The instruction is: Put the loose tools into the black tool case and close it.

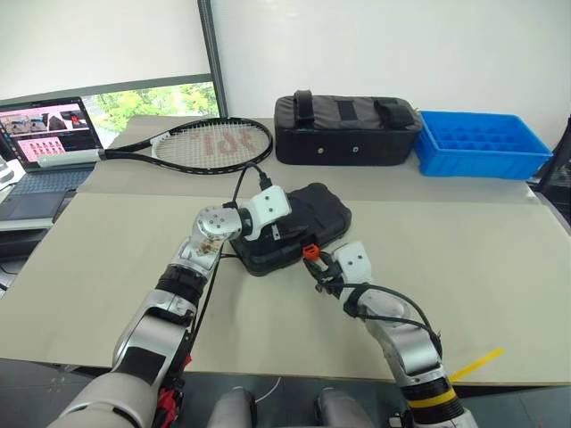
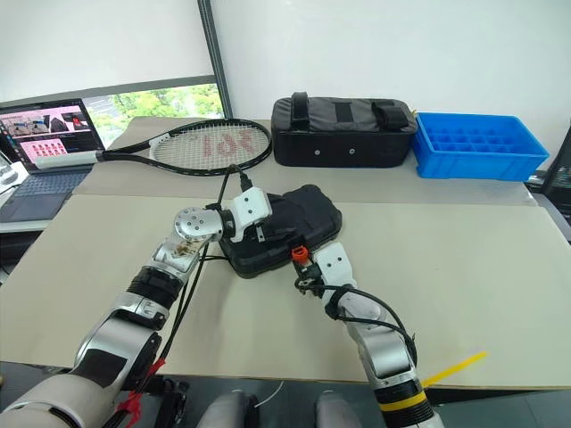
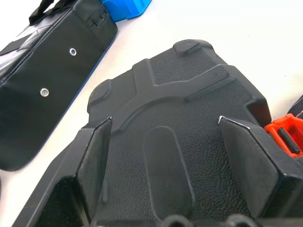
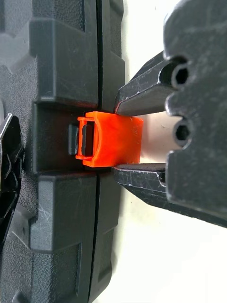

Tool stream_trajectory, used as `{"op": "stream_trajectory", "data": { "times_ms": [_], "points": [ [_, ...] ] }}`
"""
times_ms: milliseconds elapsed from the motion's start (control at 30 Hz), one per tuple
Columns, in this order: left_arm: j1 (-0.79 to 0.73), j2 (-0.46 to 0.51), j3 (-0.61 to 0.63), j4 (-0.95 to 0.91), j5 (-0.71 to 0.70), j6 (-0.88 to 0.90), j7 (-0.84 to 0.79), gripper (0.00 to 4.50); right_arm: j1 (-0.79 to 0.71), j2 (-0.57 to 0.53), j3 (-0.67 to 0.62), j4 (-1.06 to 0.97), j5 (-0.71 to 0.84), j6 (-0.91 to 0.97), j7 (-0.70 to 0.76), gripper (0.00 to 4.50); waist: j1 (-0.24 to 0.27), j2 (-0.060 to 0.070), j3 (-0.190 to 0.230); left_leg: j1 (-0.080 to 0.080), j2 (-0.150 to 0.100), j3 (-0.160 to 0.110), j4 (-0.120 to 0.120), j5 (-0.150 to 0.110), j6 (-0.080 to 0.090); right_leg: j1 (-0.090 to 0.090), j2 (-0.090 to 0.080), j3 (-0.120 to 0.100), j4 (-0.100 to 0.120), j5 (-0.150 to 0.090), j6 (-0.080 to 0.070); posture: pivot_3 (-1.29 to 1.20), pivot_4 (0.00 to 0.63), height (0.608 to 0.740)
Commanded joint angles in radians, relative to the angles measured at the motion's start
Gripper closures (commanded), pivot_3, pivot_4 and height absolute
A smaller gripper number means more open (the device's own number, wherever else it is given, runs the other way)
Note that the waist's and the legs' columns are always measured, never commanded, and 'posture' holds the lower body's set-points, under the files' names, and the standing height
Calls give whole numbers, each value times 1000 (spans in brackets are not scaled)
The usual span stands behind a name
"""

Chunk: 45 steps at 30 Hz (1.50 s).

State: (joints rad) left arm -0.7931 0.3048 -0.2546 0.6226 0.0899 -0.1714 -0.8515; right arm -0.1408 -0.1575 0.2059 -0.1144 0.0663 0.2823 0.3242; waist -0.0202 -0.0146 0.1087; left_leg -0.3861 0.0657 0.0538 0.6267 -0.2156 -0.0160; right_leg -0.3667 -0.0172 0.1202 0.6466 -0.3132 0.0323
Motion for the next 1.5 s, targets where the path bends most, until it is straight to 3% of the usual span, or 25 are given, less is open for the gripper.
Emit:
{"op": "stream_trajectory", "data": {
  "times_ms": [33,400,667,733,900,1433,1500],
  "points": [
    [78,-10,-102,66,75,44,-52,612,-48,26,-51,-7,-7,-171,-38,3317,-2,0,0,0,0,0,0,0,0,0,0,0,0,0,0,0,150,708],
    [74,-9,-98,74,76,44,-47,612,-22,42,-61,87,10,-354,-17,3318,-4,0,0,1,0,0,0,0,0,1,1,1,0,0,0,0,150,708],
    [74,-9,-97,77,77,41,-47,612,-22,8,-37,86,-22,-285,0,3318,-1,0,0,1,0,0,0,0,0,1,1,1,0,0,0,0,150,708],
    [73,-10,-96,77,77,40,-47,612,-29,8,-35,82,-25,-264,-2,2300,-1,0,0,1,0,0,0,0,0,1,1,1,0,0,0,0,150,708],
    [72,-10,-97,79,77,39,-46,612,-34,4,-27,72,-38,-232,1,737,-1,-1,-3,2,0,0,-1,0,0,1,1,1,0,0,0,0,150,708],
    [68,-12,-94,94,79,34,-39,612,-51,-13,35,-40,-60,106,38,737,-1,-1,-8,1,0,0,-1,0,0,1,1,1,-1,-1,-1,0,150,708],
    [68,-12,-93,93,78,33,-38,612,-60,-1,25,-42,-51,121,27,1235,-1,-1,-8,1,0,0,-1,0,0,1,1,1,-1,-1,-1,0,150,708]
  ]
}}
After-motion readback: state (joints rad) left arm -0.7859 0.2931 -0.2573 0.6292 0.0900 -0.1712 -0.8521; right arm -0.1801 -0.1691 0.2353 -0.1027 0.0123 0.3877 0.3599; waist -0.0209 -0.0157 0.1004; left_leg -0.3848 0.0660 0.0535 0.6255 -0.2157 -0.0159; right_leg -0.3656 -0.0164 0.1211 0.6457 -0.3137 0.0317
